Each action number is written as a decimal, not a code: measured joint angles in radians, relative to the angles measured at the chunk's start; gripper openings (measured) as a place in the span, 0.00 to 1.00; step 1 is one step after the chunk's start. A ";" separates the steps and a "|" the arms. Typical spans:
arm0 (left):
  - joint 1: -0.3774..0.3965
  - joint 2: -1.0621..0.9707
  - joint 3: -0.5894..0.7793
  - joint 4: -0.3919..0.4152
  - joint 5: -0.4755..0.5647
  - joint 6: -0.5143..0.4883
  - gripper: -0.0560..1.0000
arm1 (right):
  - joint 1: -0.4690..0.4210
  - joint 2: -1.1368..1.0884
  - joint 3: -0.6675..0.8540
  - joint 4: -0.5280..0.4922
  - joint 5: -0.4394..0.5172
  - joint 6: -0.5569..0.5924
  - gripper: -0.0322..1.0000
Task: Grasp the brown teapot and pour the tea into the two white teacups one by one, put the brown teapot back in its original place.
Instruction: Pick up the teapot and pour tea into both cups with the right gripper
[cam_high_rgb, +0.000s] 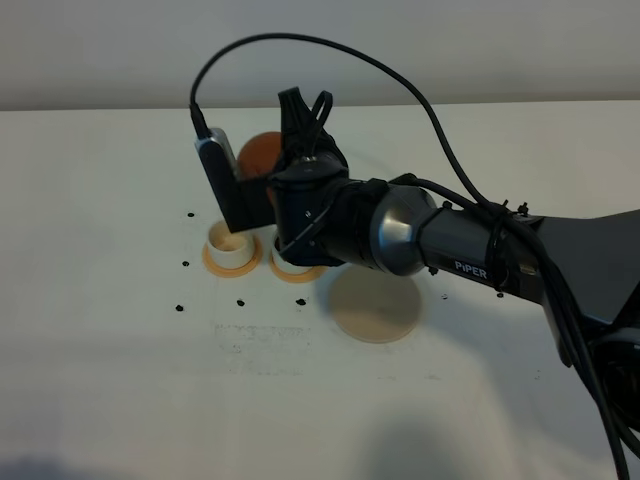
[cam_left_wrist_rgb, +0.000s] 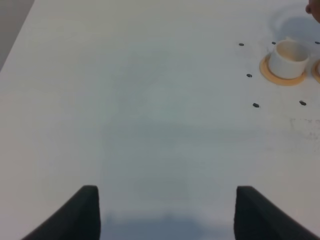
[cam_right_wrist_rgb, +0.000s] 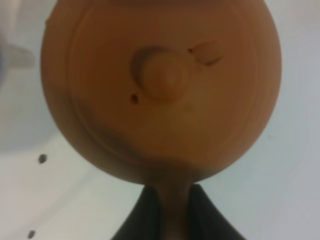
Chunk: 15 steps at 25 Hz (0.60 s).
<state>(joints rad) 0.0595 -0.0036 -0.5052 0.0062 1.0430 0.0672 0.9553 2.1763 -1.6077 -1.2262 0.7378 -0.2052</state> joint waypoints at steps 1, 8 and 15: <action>0.000 0.000 0.000 0.000 0.000 0.000 0.61 | -0.002 0.000 0.009 -0.001 -0.003 0.000 0.11; 0.000 0.000 0.000 0.000 0.000 0.000 0.61 | -0.003 0.000 0.023 -0.009 -0.010 -0.004 0.11; 0.000 0.000 0.000 0.000 0.000 0.000 0.61 | -0.001 0.000 0.026 -0.054 -0.021 -0.005 0.11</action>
<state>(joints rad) 0.0595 -0.0036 -0.5052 0.0062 1.0430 0.0672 0.9539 2.1763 -1.5815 -1.2806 0.7164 -0.2102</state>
